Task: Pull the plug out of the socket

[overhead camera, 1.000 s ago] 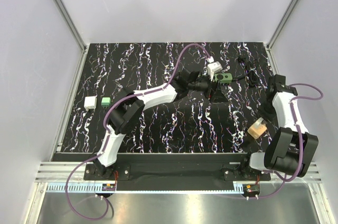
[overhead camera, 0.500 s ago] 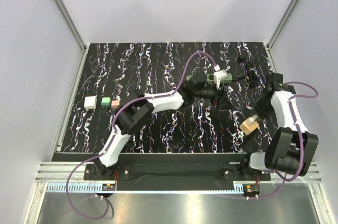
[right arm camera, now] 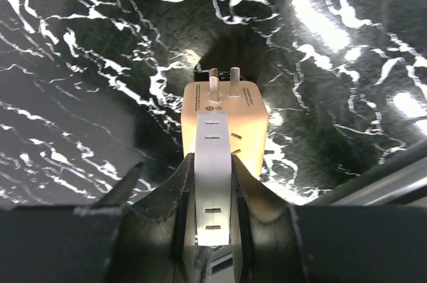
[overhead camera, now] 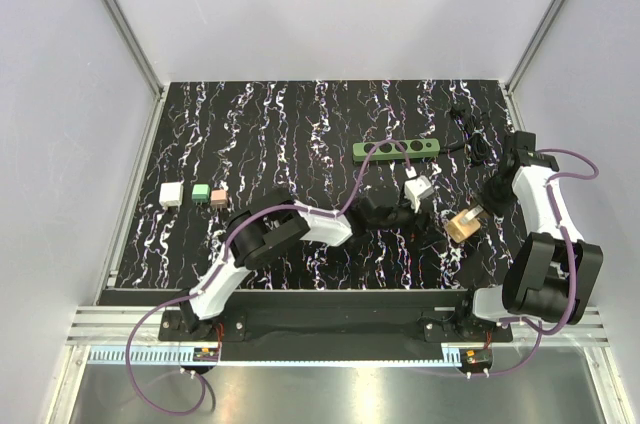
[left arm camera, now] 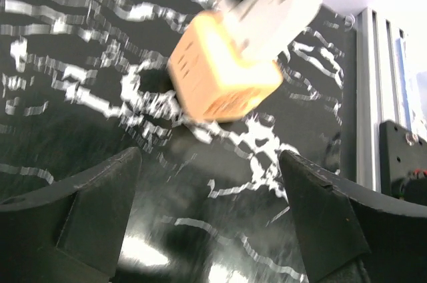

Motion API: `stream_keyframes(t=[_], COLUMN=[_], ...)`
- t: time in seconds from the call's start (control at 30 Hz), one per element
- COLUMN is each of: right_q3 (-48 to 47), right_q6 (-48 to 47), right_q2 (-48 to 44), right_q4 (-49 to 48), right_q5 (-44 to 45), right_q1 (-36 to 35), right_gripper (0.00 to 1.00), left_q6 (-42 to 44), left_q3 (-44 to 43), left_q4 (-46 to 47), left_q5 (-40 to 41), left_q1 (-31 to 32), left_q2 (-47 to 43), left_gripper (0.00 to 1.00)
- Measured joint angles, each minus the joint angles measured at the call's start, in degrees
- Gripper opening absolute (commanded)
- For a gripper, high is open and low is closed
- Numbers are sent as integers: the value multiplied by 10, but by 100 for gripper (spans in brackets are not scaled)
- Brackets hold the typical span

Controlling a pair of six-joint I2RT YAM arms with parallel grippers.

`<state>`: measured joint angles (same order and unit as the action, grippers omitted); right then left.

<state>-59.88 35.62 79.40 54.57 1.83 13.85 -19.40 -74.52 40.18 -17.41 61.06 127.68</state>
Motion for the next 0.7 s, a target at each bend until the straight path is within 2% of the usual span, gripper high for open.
stream_keyframes(t=[0.2,0.7], right_q3=[-8,-27], right_q6=[10,21], right_q2=[21,29], right_q4=[-5,-1], right_q5=[-32,-71], right_q1=[0,-1], right_gripper=[0,0], left_q6=[26,110], left_q3=[-17,-72], left_q4=[15,-11], left_q5=[38,52], left_q1=[11,30], left_q2=[1,32], left_gripper=[91,93])
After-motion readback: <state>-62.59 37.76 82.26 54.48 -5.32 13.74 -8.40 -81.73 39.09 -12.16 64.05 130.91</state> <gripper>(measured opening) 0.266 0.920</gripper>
